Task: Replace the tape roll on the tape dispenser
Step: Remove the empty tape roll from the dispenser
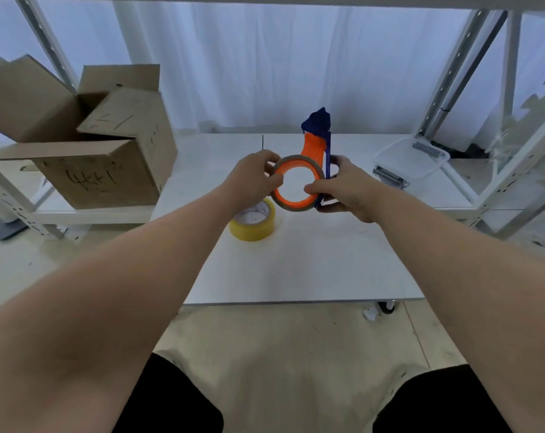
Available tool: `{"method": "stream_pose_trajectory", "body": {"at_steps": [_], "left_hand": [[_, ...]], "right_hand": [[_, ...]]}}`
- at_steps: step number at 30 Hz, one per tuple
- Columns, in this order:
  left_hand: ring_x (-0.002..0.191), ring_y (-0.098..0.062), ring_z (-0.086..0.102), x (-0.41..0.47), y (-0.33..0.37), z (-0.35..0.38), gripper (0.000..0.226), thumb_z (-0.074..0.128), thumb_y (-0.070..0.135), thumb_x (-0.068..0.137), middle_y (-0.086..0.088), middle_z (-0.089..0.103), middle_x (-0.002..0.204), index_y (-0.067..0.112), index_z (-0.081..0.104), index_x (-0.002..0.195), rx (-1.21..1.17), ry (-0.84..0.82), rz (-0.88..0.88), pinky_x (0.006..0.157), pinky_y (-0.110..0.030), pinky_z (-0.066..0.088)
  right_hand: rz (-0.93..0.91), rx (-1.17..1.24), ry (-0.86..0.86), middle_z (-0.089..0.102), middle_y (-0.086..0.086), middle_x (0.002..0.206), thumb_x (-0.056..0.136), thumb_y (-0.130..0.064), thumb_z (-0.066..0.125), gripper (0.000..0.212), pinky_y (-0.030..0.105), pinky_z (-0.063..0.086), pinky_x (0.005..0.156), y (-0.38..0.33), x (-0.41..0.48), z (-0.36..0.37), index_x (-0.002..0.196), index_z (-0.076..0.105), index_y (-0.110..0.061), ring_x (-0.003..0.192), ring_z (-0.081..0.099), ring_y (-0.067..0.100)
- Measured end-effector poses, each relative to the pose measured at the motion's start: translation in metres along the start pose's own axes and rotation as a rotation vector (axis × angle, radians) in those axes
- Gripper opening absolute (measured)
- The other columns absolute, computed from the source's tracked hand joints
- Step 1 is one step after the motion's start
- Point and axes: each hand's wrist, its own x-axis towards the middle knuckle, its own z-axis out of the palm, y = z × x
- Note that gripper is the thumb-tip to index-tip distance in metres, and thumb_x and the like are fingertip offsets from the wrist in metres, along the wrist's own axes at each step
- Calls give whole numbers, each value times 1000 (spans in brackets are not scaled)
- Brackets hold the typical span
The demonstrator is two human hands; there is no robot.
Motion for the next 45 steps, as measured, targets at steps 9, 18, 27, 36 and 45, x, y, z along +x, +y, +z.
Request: {"method": "stream_pose_trajectory", "body": {"at_steps": [9,18,27,36,45], "left_hand": [[95,-23,64,2,-6,3,27,63,21,87,-5,65,101,10,63,113,-176,100,-56,86,-39,56],[86,-20,69,1,-5,-6,28,66,23,87,-10,70,99,10,62,111,-379,-92,-252,72,-24,58],[91,-11,56,3,-11,-4,29,60,25,90,-4,68,113,15,64,117,145,70,43,79,-23,47],[87,-10,58,2,-18,-2,16,65,21,86,-1,70,102,16,71,100,126,-55,121,78,-18,44],[81,-22,62,4,-17,-2,21,58,22,88,-9,69,94,7,67,101,150,36,65,73,-29,51]], "right_hand": [[31,198,62,63,10,107,83,-25,69,46,29,54,65,15,3,5,119,46,-10,90,63,21],[-2,185,6,63,14,109,83,-18,69,55,36,54,84,19,5,-11,128,38,-14,94,63,25],[11,146,7,62,7,99,84,-40,65,39,33,55,75,20,4,-14,111,54,-15,95,60,23],[-113,7,78,62,3,105,81,-23,71,50,26,54,71,25,8,-22,125,49,-13,93,63,19],[-139,-40,356,59,3,113,72,-26,77,62,28,47,68,38,17,-25,124,45,-14,96,58,22]]}}
